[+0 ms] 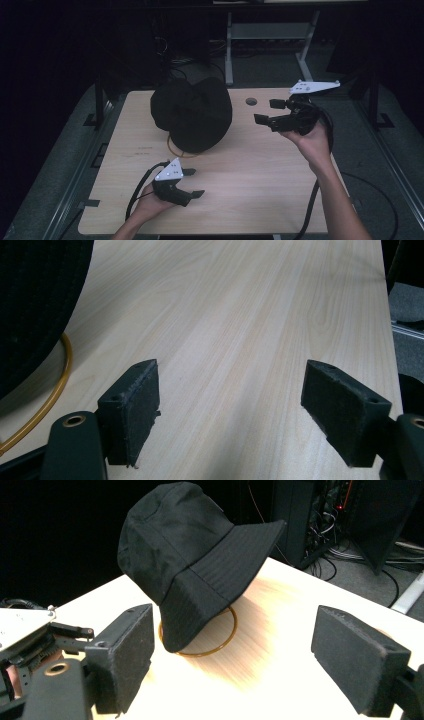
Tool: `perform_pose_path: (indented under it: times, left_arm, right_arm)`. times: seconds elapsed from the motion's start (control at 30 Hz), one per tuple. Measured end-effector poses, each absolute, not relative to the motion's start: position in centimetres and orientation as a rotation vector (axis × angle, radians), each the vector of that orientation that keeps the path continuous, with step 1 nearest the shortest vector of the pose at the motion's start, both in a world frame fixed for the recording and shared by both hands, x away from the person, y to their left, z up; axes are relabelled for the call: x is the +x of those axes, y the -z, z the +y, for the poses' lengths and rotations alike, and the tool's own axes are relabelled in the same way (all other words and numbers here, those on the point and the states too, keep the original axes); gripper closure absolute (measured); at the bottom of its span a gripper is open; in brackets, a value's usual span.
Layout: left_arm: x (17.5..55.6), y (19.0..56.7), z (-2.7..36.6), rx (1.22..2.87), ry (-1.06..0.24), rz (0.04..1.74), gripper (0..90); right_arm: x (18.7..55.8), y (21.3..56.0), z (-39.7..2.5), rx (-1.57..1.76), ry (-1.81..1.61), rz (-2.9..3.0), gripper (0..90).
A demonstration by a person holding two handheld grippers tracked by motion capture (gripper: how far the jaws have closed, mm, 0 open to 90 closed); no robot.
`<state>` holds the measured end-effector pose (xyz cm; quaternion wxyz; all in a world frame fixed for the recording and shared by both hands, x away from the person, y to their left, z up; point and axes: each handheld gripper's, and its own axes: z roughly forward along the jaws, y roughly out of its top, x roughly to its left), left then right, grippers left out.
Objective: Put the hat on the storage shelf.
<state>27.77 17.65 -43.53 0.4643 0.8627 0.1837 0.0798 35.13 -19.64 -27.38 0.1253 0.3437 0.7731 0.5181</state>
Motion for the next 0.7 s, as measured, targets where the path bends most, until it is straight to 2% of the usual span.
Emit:
perform_pose_path:
  times: [0.7]
  left_arm:
    - [27.7,43.3,17.6,2.1,-0.19,0.467,23.1]
  right_arm:
    - [29.4,32.7,-23.8,1.114,-1.47,2.181,17.1]
